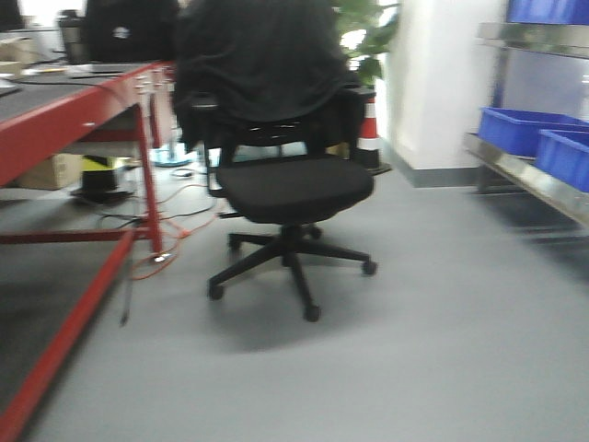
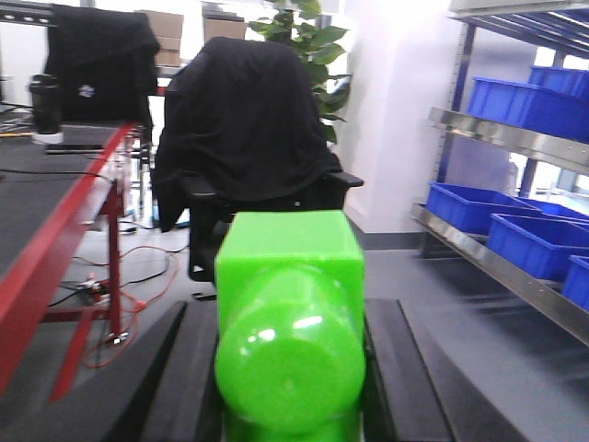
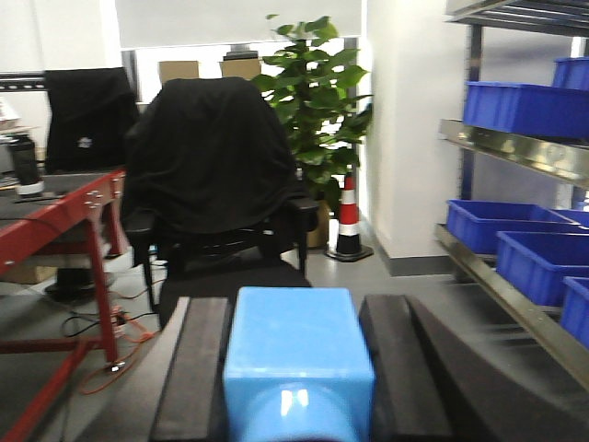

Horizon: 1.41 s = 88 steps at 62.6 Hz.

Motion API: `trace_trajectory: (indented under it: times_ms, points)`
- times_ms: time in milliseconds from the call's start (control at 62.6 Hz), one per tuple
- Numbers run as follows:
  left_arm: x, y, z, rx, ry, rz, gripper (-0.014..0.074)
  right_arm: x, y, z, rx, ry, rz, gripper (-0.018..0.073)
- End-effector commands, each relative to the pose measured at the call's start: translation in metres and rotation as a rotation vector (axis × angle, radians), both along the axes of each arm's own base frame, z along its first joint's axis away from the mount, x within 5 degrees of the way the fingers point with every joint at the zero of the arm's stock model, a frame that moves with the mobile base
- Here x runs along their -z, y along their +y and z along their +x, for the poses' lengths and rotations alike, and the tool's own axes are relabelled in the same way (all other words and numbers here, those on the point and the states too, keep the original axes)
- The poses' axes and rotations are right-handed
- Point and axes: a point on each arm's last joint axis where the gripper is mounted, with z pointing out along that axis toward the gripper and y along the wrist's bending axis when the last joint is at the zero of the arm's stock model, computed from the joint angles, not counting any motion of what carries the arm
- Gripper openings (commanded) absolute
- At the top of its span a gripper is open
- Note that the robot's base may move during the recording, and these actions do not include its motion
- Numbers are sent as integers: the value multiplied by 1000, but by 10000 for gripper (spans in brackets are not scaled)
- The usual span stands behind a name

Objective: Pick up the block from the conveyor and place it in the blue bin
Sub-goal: 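Drive the base up to the shelf of blue bins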

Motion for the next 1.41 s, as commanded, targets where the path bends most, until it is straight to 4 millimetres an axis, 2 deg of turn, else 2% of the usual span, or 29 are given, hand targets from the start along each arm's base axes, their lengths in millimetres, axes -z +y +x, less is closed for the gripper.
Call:
trace_trajectory:
  times_ms: [0,1390]
  points:
    - [-5,0,-1,2,-29,-16,-111,-1,0,0,6,-18,-8,-162]
    - [-5,0,-1,2,-31,-17,-111,-1,0,0,6,-18,-8,-162]
